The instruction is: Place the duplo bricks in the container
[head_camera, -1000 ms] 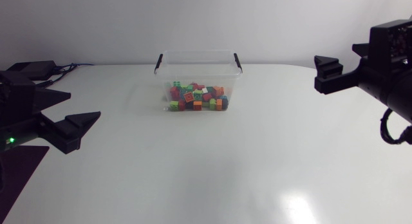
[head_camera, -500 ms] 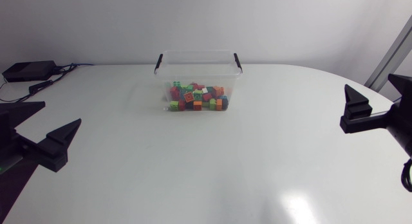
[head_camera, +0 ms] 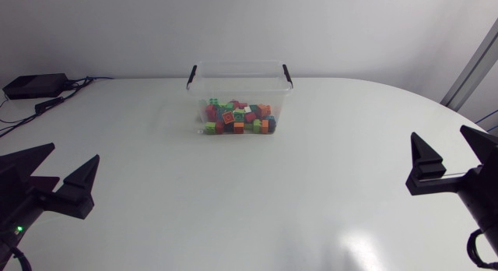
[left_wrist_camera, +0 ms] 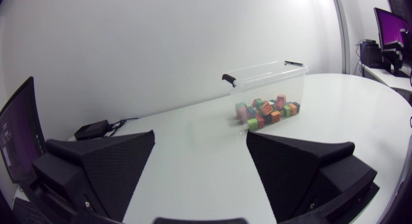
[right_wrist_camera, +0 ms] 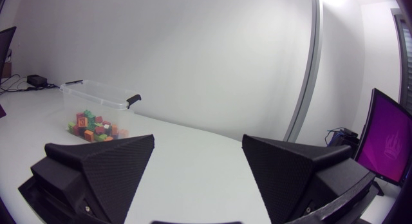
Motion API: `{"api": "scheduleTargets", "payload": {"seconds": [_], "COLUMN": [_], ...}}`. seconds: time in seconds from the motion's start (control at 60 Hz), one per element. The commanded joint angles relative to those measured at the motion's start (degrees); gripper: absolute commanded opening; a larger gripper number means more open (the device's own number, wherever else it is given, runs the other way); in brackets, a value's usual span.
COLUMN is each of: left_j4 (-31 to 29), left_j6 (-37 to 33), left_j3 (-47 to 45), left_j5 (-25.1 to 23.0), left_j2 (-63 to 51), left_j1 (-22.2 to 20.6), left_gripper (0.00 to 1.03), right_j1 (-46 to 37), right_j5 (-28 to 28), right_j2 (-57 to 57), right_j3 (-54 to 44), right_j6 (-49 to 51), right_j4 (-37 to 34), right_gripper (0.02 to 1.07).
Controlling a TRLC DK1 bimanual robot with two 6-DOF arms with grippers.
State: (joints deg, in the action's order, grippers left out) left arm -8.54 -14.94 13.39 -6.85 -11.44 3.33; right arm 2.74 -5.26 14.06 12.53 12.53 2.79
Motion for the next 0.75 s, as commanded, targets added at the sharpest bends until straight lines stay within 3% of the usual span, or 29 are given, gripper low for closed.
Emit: {"api": "scheduleTargets", "payload": {"seconds": [0.0, 0.4, 0.733], "left_j4": [1.82, 8.54, 8.54], "left_j6": [4.10, 14.94, 14.94], "left_j3": [-3.21, -13.39, -13.39], "left_j5": [1.20, 6.85, 6.85], "left_j2": [2.19, 11.44, 11.44], "left_j1": [-0.75, -3.33, -3.33], "left_gripper": [0.99, 0.99, 0.99], "right_j1": [-0.73, -2.74, -2.74], "right_j5": [0.95, 5.26, 5.26], "right_j2": [-2.62, -14.06, -14.06], "right_j3": [-3.07, -12.53, -12.53], "right_j6": [-3.46, -12.53, -12.53], "right_j4": [-0.84, -2.79, -2.79], "right_gripper": [1.02, 1.02, 1.02]}}
